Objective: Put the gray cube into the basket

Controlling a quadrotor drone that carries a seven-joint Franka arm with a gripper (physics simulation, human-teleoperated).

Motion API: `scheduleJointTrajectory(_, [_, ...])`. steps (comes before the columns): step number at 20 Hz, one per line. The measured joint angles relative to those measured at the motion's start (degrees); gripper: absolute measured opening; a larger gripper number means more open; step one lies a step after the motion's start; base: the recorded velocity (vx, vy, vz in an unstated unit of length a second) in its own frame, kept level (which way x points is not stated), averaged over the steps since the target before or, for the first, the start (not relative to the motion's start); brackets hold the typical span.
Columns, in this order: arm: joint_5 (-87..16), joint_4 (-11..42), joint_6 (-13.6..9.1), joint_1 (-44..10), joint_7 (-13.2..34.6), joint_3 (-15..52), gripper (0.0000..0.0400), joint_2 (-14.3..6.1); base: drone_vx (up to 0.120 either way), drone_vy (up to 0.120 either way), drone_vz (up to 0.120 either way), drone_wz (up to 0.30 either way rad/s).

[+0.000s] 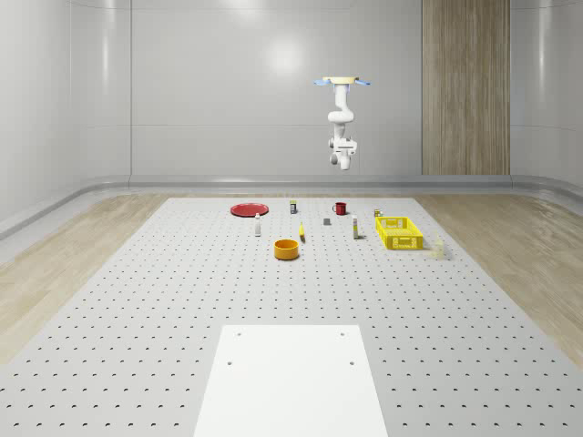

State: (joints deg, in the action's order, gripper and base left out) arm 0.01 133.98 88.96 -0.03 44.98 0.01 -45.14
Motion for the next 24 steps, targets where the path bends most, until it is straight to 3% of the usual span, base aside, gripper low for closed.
scheduleJointTrajectory(4, [0.04, -4.85, -3.95, -0.11, -0.07, 0.06, 0.0400, 0.72, 0.010, -0.090, 0.000, 0.000])
scheduleJointTrajectory(11, [0.09, -12.73, -8.83, -0.24, -0.12, 0.14, 0.0400, 3.40, 0.120, -0.120, 0.000, 0.000])
scheduleJointTrajectory(16, [0.11, -15.63, -10.41, -0.30, -0.15, 0.17, 0.0400, 4.50, 0.120, -0.120, 0.000, 0.000])
scheduleJointTrajectory(24, [0.14, -16.89, -10.93, -0.38, -0.18, 0.22, 0.0400, 4.89, 0.120, -0.120, 0.000, 0.000])
